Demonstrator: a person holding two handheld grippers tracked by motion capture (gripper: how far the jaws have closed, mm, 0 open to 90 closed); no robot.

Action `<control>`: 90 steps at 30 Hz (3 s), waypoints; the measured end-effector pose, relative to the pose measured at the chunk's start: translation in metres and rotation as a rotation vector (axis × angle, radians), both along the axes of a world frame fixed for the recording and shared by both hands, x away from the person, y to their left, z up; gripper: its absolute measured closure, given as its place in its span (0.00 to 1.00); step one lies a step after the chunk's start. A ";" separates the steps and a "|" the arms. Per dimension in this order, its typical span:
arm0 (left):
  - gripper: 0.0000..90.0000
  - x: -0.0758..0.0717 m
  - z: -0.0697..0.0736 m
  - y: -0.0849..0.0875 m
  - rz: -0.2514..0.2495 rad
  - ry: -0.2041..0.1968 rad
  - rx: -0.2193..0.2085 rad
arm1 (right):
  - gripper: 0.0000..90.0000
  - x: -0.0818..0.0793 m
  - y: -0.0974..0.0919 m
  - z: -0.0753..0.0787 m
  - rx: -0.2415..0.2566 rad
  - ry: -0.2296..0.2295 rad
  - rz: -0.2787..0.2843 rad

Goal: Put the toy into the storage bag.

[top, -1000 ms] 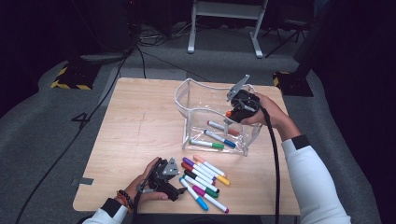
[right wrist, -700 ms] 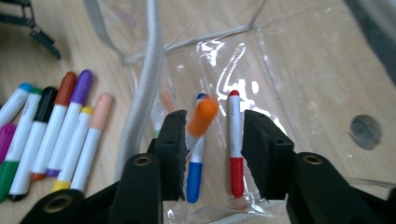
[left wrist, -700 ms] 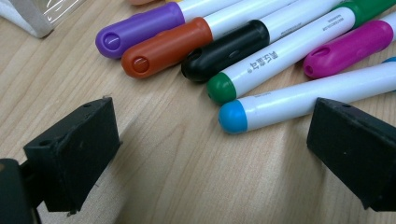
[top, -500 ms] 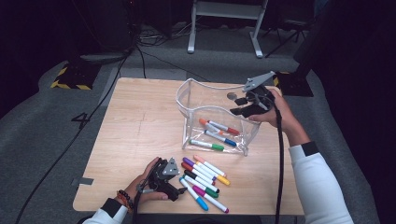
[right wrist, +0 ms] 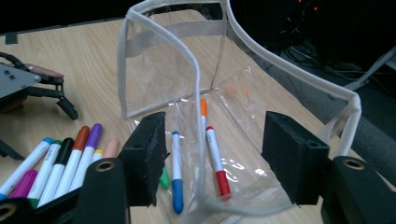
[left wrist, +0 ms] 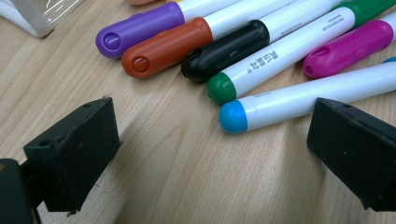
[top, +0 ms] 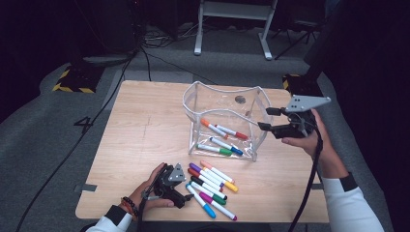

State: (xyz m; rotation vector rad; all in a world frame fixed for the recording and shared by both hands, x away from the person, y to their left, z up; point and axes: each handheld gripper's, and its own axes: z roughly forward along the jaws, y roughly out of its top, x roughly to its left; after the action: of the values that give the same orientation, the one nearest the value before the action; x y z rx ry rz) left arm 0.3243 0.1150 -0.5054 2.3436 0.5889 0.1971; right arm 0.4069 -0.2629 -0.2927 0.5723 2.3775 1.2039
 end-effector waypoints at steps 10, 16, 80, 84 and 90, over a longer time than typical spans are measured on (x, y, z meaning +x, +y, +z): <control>0.03 0.000 0.000 0.000 0.003 -0.002 0.000 | 0.41 -0.054 -0.021 -0.053 0.054 0.014 -0.027; 0.03 0.000 0.000 0.000 0.001 -0.001 0.000 | 0.45 -0.062 -0.011 -0.111 0.049 0.093 -0.010; 0.02 0.004 0.000 0.000 -0.003 0.004 0.009 | 0.83 -0.059 0.027 -0.107 0.016 0.084 0.140; 0.02 0.004 0.000 0.000 -0.002 0.003 0.006 | 0.83 -0.062 0.019 -0.077 0.046 0.035 0.133; 0.02 0.004 0.000 0.000 -0.002 0.003 0.004 | 0.83 -0.055 0.013 -0.027 0.064 -0.004 0.122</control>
State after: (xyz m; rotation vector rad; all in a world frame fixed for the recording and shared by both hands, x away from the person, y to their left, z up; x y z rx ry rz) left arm 0.3280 0.1151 -0.5053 2.3488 0.5880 0.1936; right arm 0.3522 -0.2501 -0.3195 0.4493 2.4086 1.3360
